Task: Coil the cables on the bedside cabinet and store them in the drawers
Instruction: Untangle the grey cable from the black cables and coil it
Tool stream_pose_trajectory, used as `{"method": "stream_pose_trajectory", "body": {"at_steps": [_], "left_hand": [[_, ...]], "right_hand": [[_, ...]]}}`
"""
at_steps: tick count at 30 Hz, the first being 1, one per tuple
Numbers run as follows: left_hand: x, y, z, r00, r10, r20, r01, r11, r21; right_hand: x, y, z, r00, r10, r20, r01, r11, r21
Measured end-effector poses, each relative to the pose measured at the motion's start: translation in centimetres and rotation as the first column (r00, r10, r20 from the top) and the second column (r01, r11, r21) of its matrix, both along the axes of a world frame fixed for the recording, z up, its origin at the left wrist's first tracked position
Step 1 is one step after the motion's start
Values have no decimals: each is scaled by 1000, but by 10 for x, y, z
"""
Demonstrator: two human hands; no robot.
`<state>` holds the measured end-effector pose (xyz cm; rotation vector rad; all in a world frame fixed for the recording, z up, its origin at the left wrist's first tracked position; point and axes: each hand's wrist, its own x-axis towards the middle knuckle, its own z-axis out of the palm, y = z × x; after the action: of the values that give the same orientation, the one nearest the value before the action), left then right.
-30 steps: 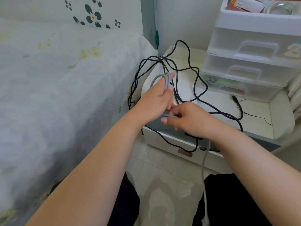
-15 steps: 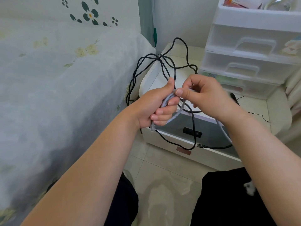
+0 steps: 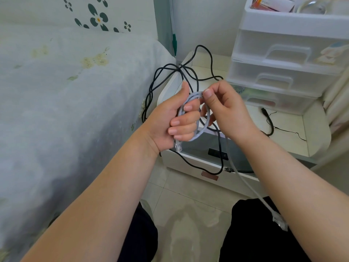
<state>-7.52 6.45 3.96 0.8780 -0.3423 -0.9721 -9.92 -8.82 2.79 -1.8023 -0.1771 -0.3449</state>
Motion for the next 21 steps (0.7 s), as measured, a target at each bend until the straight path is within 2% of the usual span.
{"method": "stream_pose_trajectory", "body": {"at_steps": [3, 8, 12, 16, 18, 21], "left_hand": [[2, 0, -3, 999, -40, -16, 38, 992, -119], [3, 1, -1, 989, 145, -20, -146, 967, -210], [1, -1, 1, 945, 327, -2, -324, 936, -140], [1, -2, -1, 866, 485, 123, -484, 874, -39], [4, 0, -2, 827, 523, 208, -533, 846, -10], [10, 1, -4, 779, 528, 339, -590, 799, 113]], "right_hand": [[4, 4, -3, 1000, -11, -12, 11, 1000, -9], [9, 8, -21, 989, -4, -149, -7, 997, -75], [6, 23, -34, 953, 6, -302, -114, 933, -342], [-3, 35, -34, 890, 59, -453, -282, 850, -445], [-7, 37, -32, 897, 86, -434, -322, 799, -508], [-8, 36, -26, 934, 78, -350, -285, 754, -592]]}}
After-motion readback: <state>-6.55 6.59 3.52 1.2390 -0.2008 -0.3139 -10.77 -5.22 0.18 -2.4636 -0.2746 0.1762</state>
